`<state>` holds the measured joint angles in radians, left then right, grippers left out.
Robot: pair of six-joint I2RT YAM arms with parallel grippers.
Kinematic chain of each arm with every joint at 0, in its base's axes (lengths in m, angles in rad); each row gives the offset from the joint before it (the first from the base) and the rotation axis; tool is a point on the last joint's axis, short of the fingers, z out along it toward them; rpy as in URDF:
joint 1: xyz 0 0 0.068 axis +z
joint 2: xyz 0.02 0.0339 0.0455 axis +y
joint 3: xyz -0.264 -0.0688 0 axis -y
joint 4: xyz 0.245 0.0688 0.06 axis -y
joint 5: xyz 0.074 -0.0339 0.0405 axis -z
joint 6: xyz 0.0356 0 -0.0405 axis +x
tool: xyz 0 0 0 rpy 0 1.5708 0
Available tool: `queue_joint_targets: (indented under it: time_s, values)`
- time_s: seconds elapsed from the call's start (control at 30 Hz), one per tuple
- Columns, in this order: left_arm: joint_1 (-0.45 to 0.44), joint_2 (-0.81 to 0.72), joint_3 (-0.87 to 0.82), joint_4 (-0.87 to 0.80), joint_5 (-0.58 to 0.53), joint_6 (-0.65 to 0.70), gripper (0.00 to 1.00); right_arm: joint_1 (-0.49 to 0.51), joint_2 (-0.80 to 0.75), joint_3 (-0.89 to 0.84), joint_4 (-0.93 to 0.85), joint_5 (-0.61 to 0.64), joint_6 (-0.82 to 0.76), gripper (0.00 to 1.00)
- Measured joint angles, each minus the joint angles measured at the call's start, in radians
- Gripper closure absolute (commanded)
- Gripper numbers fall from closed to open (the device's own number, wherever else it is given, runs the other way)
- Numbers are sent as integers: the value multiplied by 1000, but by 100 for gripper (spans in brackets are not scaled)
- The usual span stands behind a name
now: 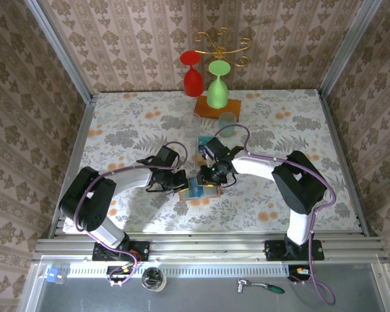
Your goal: Take the credit cards out of the card holder
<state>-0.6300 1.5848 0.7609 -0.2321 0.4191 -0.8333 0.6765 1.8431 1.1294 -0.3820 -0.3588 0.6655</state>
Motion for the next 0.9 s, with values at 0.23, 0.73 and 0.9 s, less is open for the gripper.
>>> queue_joint_targets:
  time_s: [0.23,0.73,0.9]
  values:
    - [2,4,5,-1,1,0,100,-8,2,-11,35,-24,12,71]
    - [16,6,8,-3,3,1,100,-11,24,-25,72,-54,27,71]
    - [16,7,8,-3,3,1,100,-11,24,-26,72,-53,27,71]
